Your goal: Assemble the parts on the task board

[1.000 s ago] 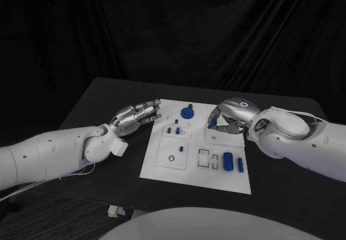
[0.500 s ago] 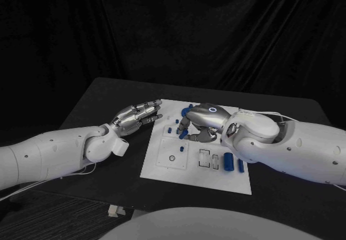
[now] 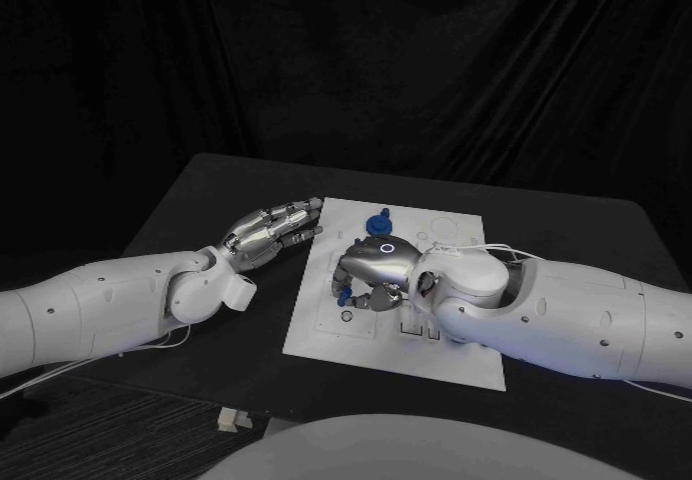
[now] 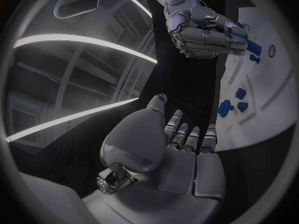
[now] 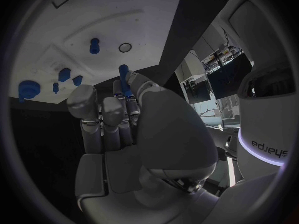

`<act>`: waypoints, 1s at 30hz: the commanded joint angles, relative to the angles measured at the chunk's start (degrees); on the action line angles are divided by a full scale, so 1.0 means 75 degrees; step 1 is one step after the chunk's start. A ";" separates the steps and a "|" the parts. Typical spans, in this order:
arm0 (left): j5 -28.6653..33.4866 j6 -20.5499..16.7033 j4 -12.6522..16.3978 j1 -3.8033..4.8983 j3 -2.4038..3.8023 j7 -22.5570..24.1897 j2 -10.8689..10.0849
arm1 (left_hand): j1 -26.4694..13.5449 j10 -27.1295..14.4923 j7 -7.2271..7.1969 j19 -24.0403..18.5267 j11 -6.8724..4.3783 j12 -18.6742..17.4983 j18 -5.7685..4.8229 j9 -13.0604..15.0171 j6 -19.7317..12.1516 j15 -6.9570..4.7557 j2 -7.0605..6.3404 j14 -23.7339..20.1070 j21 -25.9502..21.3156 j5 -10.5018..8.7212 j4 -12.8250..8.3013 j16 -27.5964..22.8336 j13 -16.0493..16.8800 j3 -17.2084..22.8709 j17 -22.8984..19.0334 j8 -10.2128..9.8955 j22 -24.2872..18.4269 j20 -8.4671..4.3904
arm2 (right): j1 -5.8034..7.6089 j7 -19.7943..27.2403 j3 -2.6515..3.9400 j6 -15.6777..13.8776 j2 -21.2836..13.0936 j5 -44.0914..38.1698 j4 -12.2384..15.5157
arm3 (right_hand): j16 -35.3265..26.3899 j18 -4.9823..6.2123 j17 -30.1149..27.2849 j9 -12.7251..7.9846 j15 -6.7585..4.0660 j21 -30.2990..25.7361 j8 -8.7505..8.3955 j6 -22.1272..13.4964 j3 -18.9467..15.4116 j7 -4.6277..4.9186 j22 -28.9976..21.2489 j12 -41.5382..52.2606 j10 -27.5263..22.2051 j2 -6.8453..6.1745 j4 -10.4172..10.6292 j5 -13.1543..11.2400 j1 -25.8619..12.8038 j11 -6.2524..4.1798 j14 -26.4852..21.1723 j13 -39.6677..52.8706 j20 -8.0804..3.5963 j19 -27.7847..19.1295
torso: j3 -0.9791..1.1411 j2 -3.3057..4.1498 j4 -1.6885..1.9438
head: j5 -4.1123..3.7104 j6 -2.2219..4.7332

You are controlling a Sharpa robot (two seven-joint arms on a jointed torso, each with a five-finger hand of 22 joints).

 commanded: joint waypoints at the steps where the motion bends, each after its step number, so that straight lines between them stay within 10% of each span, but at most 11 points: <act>1: 0.0051 -0.0018 0.0019 -0.0009 0.0007 0.0197 0.0024 | -0.0057 -0.0006 0.0060 -0.0013 0.0028 0.0033 0.0090 0.0012 0.0005 -0.0053 0.0005 -0.0021 -0.0024 -0.0025 0.0054 -0.0048 0.0010 0.0008 -0.0006 0.0025 0.0005 -0.0051 | -0.0047 -0.0050 0.0008 0.0203 0.0035 -0.0547 -0.0017 | 0.0019 -0.0045 0.0024 -0.0005 0.0003 0.0026 -0.0049 -0.0072 0.0026 0.0006 0.0890 -0.0039 0.0027 -0.0023 -0.0041 0.0043 0.0070 0.0053 0.0002 0.0009 0.0003 0.0001 | -0.0001 0.0004 0.0000 | -0.0008 -0.0002; 30: 0.0050 0.0122 -0.0051 -0.0016 0.0007 0.0114 0.0113 | -0.0034 -0.0018 0.0046 0.0010 0.0011 0.0028 0.0086 0.0008 -0.0021 -0.0002 0.0018 -0.0013 -0.0009 0.0004 0.0040 -0.0030 0.0008 0.0029 0.0000 0.0022 0.0054 -0.0011 | -0.0276 -0.0220 0.0008 0.0400 -0.0018 -0.1083 -0.0020 | 0.0449 -0.0123 0.0839 0.0015 -0.0016 0.0561 -0.0140 -0.0093 0.0104 0.0010 0.1005 -0.0078 0.0179 -0.0069 -0.0170 0.0170 0.0028 0.0034 0.0291 0.0032 -0.0008 0.0176 | 0.0002 0.0000 -0.0016 | -0.0001 -0.0002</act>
